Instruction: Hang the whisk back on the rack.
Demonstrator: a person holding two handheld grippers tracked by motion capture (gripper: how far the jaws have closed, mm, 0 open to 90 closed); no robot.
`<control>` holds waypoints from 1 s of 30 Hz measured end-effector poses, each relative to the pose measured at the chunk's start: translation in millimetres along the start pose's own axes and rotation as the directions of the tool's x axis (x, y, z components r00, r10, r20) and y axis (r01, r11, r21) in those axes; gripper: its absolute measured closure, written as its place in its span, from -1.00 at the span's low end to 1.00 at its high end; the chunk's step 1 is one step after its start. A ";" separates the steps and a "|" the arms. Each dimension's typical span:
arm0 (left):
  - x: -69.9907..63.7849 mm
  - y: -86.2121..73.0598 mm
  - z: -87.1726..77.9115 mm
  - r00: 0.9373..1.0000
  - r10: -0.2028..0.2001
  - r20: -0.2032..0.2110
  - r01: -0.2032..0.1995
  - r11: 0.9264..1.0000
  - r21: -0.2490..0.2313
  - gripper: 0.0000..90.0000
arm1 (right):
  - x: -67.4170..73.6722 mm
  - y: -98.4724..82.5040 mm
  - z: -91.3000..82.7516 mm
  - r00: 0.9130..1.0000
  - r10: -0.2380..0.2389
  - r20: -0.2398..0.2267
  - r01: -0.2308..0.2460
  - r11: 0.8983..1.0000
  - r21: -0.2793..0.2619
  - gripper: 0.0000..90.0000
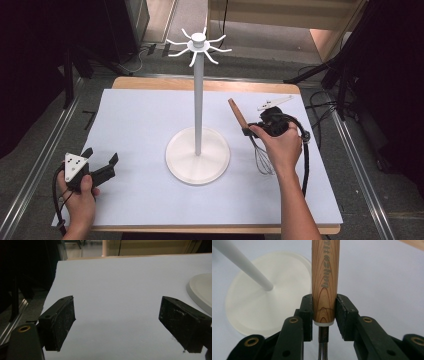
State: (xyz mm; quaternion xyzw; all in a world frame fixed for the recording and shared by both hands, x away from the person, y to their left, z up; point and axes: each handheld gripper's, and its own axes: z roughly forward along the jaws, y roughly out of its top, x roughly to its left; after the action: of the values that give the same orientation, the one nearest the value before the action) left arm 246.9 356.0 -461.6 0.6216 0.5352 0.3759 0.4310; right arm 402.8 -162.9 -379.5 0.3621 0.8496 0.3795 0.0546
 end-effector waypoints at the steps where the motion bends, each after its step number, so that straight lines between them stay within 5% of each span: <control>1: 0.0 0.0 0.0 1.000 0.000 0.000 0.000 1.000 0.000 -0.68 | 0.8 0.4 -2.2 1.000 -0.003 -0.009 0.002 1.000 -0.015 0.56; 12: 0.2 0.0 0.1 1.000 -0.003 -0.001 0.003 1.000 0.000 -0.68 | 7.8 0.3 -23.4 0.997 -0.023 -0.078 0.008 0.980 -0.199 0.57; 21: 0.0 0.0 -0.1 1.000 -0.001 -0.003 0.001 1.000 0.000 -0.68 | 14.4 -1.7 -36.8 0.991 -0.041 -0.125 -0.005 0.940 -0.342 0.57; 30: -0.1 0.0 -0.1 1.000 0.001 -0.004 -0.001 1.000 0.002 -0.68 | 24.7 -2.8 -51.7 0.989 -0.060 -0.136 -0.004 0.904 -0.428 0.57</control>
State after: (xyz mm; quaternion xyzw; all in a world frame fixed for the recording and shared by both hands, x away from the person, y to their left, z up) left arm 246.8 355.9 -461.5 0.6218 0.5361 0.3766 0.4291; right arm 364.1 -179.3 -340.4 0.3004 0.7526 0.5810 0.0758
